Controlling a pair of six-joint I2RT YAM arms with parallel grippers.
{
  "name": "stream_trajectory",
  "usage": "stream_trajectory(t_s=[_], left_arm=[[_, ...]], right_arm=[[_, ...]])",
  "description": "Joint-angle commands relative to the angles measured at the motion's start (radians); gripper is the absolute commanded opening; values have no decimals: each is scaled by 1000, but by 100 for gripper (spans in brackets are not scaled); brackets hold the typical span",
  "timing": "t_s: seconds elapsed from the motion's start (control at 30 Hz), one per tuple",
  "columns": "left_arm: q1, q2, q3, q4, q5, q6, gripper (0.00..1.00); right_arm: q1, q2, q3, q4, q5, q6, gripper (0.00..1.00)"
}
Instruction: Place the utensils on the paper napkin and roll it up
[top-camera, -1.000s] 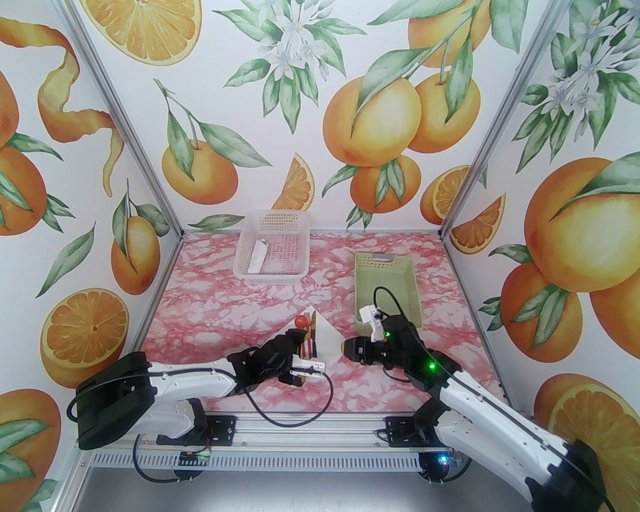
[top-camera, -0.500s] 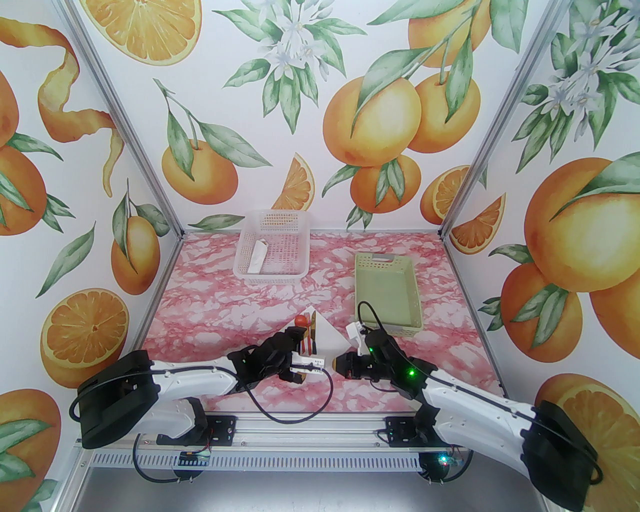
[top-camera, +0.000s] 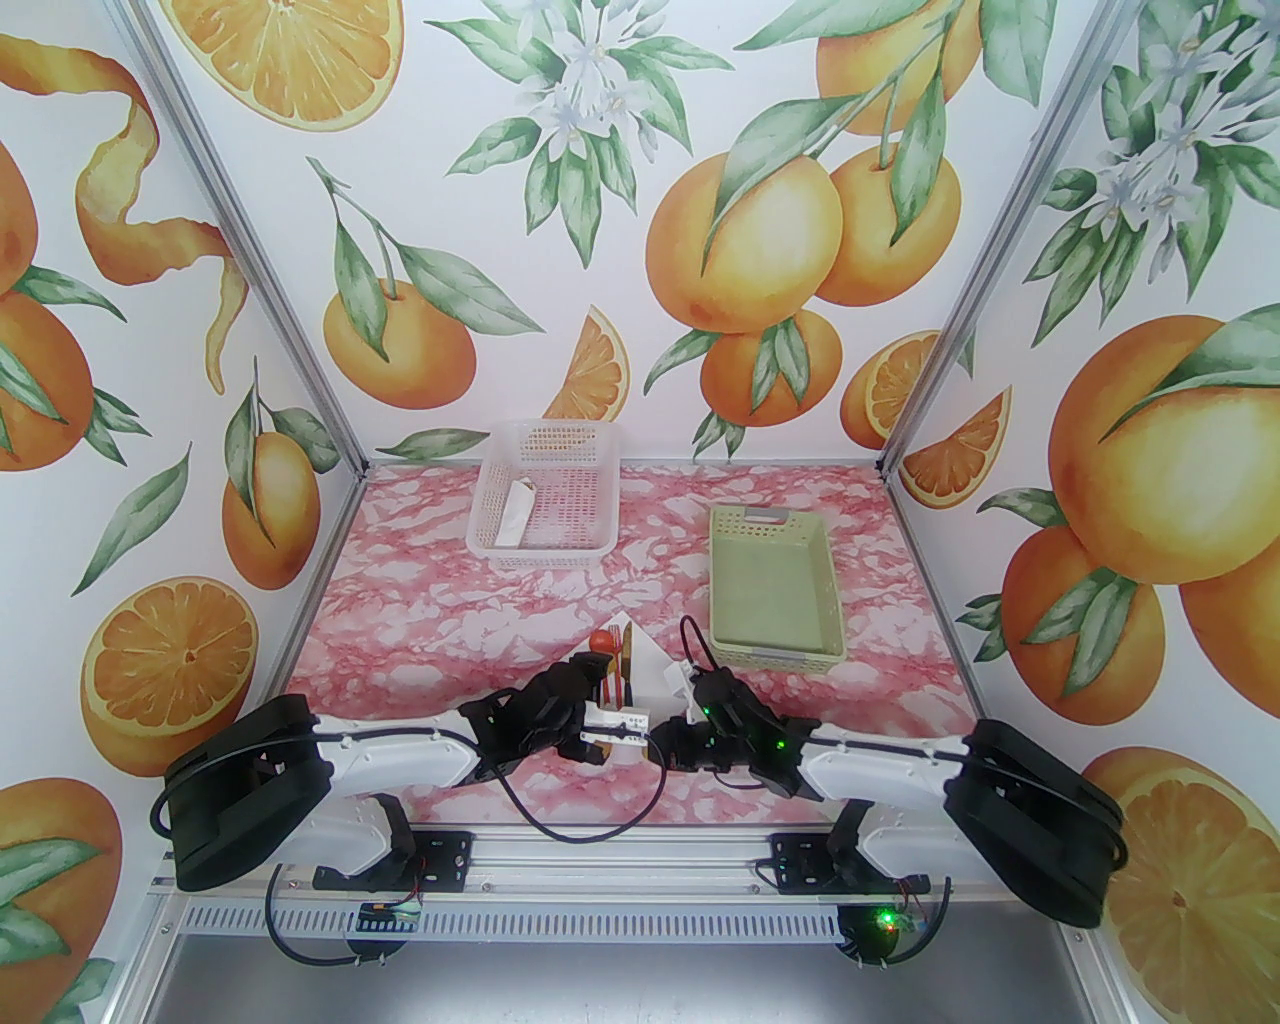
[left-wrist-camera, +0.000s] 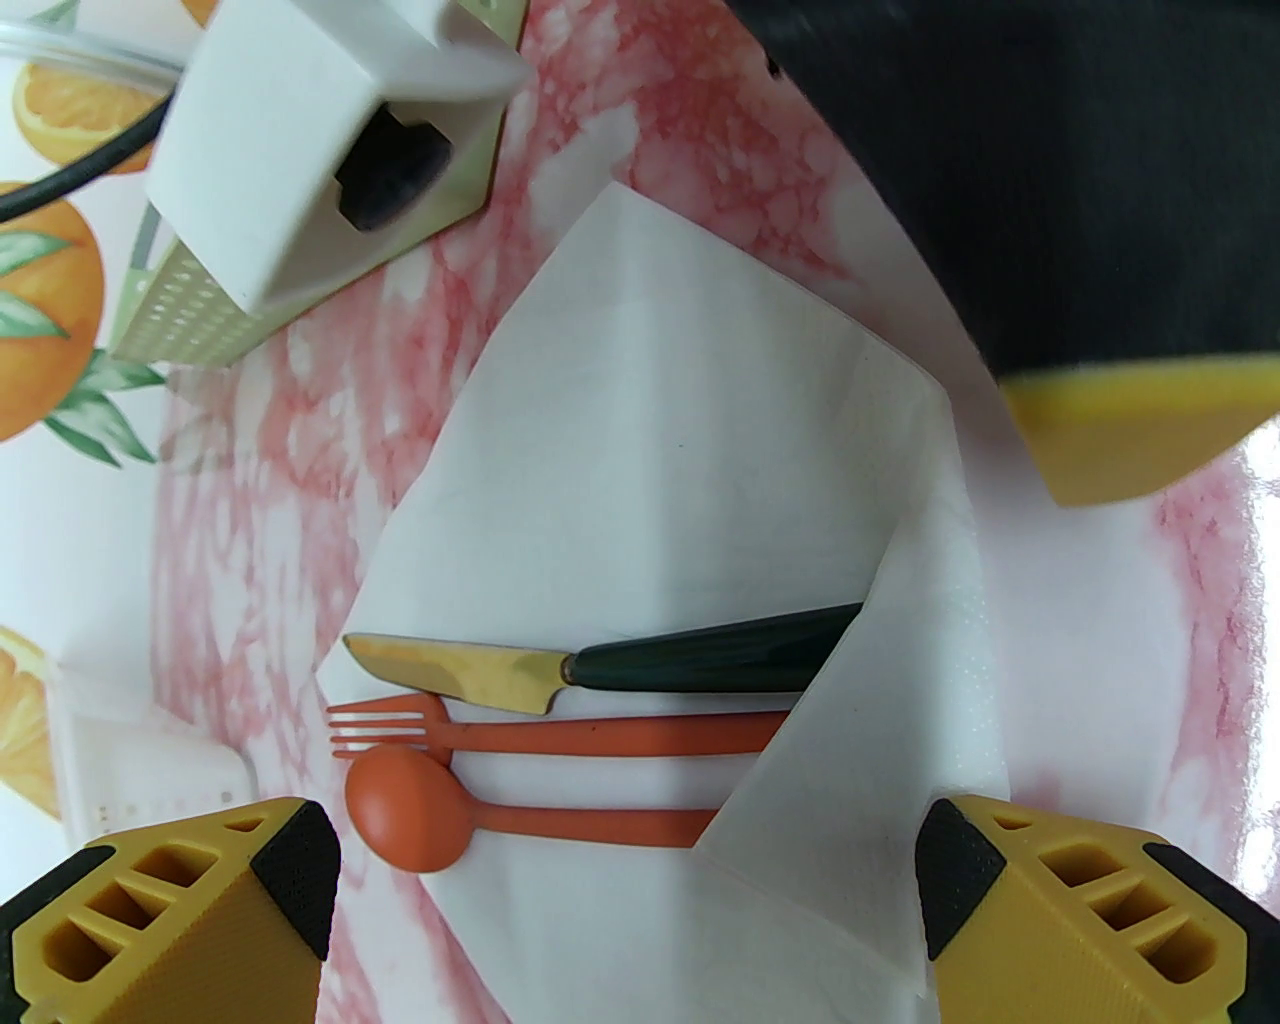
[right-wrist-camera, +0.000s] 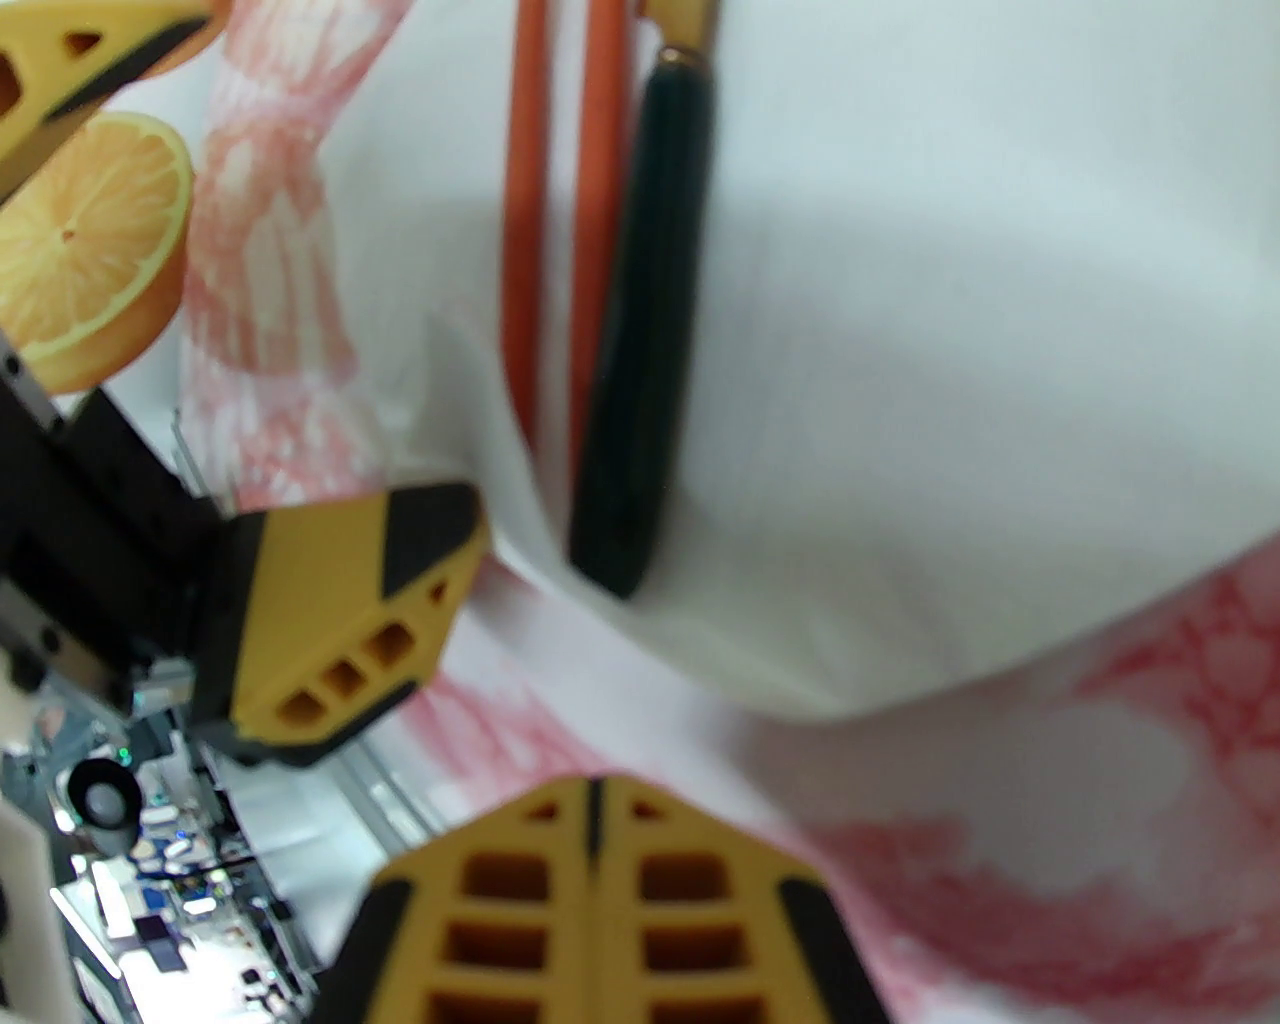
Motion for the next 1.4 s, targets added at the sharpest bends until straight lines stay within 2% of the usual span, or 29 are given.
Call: stream_trajectory(t_s=[0.0,0.57,1.03,1.23,1.37], left_arm=[[7,6,20,32,15,3,100],[9,9,22,35,16,3,100],[11,-2,25,44,20,-15,100],[18,-59,25,56,54,-101,100],[27,-139,25,52,47,-214,100]], right_arm=[[6,22,-3,117,24,29,0],[7,142,34,187,86,55,0],[6,151,33,156,126,56,0],[7,154,38,116,140,56,0],[6,157,43,85,147,52,0]])
